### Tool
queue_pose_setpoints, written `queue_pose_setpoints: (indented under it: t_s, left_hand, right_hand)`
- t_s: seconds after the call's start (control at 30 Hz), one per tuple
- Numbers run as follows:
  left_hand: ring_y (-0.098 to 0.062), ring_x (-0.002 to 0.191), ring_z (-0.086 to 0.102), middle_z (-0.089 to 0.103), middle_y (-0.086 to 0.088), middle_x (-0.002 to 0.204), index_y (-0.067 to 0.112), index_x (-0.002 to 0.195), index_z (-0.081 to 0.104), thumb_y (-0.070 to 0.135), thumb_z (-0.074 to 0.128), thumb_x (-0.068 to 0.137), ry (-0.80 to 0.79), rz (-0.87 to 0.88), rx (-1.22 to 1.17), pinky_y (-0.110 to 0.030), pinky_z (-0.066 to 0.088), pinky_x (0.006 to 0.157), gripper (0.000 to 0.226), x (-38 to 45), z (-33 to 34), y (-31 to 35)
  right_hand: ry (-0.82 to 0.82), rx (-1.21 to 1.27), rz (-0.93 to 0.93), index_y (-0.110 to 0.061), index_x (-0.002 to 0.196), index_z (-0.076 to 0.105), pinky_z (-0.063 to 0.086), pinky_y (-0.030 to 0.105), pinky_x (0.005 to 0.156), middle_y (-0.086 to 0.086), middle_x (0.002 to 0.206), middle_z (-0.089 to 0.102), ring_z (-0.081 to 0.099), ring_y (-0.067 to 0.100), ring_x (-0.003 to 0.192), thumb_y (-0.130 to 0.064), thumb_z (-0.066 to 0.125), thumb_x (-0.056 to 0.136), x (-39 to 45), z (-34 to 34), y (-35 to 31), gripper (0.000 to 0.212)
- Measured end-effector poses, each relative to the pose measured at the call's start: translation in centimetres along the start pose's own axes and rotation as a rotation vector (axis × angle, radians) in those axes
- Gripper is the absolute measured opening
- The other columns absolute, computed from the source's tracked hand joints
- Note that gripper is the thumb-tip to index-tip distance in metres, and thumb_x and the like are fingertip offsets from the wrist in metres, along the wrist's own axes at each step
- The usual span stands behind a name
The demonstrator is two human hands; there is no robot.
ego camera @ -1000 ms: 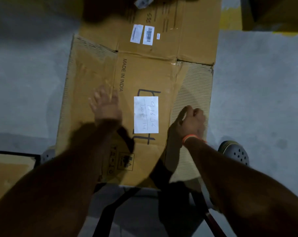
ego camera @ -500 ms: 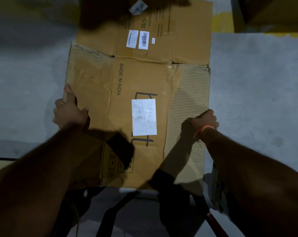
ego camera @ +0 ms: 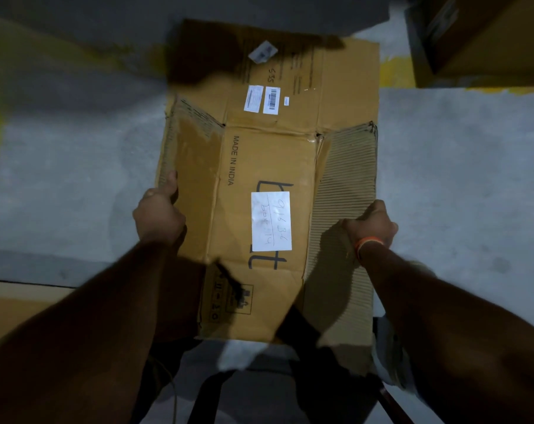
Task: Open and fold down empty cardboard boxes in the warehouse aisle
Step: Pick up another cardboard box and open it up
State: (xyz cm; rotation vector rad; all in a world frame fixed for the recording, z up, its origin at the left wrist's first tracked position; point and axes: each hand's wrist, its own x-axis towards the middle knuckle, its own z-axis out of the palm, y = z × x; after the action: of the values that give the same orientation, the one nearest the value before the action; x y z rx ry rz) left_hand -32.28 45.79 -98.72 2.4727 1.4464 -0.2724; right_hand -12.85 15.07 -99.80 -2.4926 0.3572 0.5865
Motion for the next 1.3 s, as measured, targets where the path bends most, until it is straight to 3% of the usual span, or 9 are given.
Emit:
queue_pose_setpoints:
  t_s: [0.13,0.23,0.3,0.37,0.6,0.73,0.83,1.1,1.3]
  left_hand:
    - [-0.034,0.116,0.064,0.066,-0.009,0.134,0.042,0.140,0.058,0.008,0.060,0.092,-0.073,0.029,-0.157,-0.041,0.055,0.099,0.058,0.6,0.2,-0.8]
    - [-0.023,0.122,0.063,0.064,0.004,0.139,0.043,0.135,0.062,0.012,0.063,0.093,-0.130,0.074,-0.287,-0.036,0.054,0.102,0.052,0.7,-0.2,-1.2]
    - [-0.023,0.125,0.062,0.064,0.003,0.138,0.038,0.136,0.063,0.009,0.063,0.093,-0.114,0.064,-0.333,-0.034,0.050,0.106,0.052,0.2,-0.7,-1.2]
    - [-0.024,0.125,0.062,0.066,0.000,0.137,0.036,0.135,0.065,0.007,0.063,0.092,-0.094,0.057,-0.368,-0.033,0.049,0.108,0.052,-0.4,-1.6,-1.5]
    - [-0.022,0.130,0.058,0.064,0.000,0.139,0.028,0.133,0.068,0.001,0.056,0.096,0.011,0.089,-0.564,-0.037,0.044,0.114,0.048,-0.9,-9.4,-2.8]
    - [-0.021,0.127,0.060,0.065,0.002,0.137,0.032,0.132,0.068,-0.001,0.057,0.094,0.098,-0.021,-0.664,-0.029,0.044,0.109,0.051,-1.6,-14.1,-6.8]
    - [-0.020,0.128,0.060,0.067,0.001,0.135,0.033,0.129,0.070,-0.004,0.053,0.089,0.177,-0.144,-0.719,-0.021,0.040,0.106,0.057,-2.5,-17.5,-12.0]
    - [-0.025,0.127,0.060,0.066,-0.001,0.135,0.032,0.130,0.070,-0.008,0.051,0.088,0.484,-0.476,-0.767,-0.036,0.053,0.102,0.061,-13.1,-24.3,-26.3]
    - [-0.018,0.120,0.063,0.068,0.006,0.132,0.035,0.127,0.070,0.000,0.058,0.091,0.720,-0.827,-0.835,-0.029,0.050,0.103,0.052,-23.4,-25.6,-36.8]
  right_hand:
    - [-0.015,0.018,-0.038,-0.022,0.111,0.058,0.051,0.045,0.093,-0.007,0.082,0.054,0.049,0.031,0.109,-0.021,0.071,0.082,-0.7,-0.4,-0.3,0.031]
    - [-0.049,-0.006,0.002,-0.017,0.107,0.062,0.047,0.035,0.092,-0.003,0.089,0.063,0.056,0.023,0.095,-0.023,0.071,0.084,-1.7,-0.8,0.1,0.025]
    - [-0.137,0.013,0.142,-0.009,0.102,0.065,0.051,0.030,0.080,0.002,0.084,0.063,0.059,0.019,0.077,-0.023,0.073,0.085,-3.3,-1.2,0.2,0.023]
    - [-0.183,-0.075,0.120,-0.008,0.094,0.067,0.043,0.025,0.063,0.005,0.078,0.062,0.052,0.015,0.063,-0.023,0.071,0.088,-5.1,-1.4,0.2,0.017]
    - [0.006,-0.241,-0.213,-0.003,0.107,0.069,0.045,0.034,0.075,0.018,0.098,0.071,0.065,0.034,0.088,-0.025,0.064,0.096,-10.8,-3.1,-5.9,0.025]
    - [0.006,-0.250,-0.400,-0.004,0.106,0.068,0.056,0.042,0.081,0.015,0.095,0.071,0.066,0.032,0.086,-0.026,0.063,0.096,-13.5,-3.7,-11.0,0.024]
    - [-0.008,-0.294,-0.562,-0.005,0.102,0.069,0.053,0.039,0.079,0.015,0.094,0.072,0.061,0.028,0.079,-0.025,0.065,0.094,-16.3,-3.1,-15.5,0.022]
    - [-0.165,-0.405,-0.939,-0.011,0.105,0.073,0.053,0.040,0.083,0.018,0.099,0.074,0.067,0.039,0.094,-0.030,0.069,0.090,-28.6,2.8,-25.1,0.025]
    - [-0.353,-0.457,-1.227,-0.010,0.106,0.072,0.050,0.036,0.076,0.016,0.097,0.073,0.067,0.036,0.090,-0.030,0.068,0.093,-40.2,9.4,-28.7,0.024]
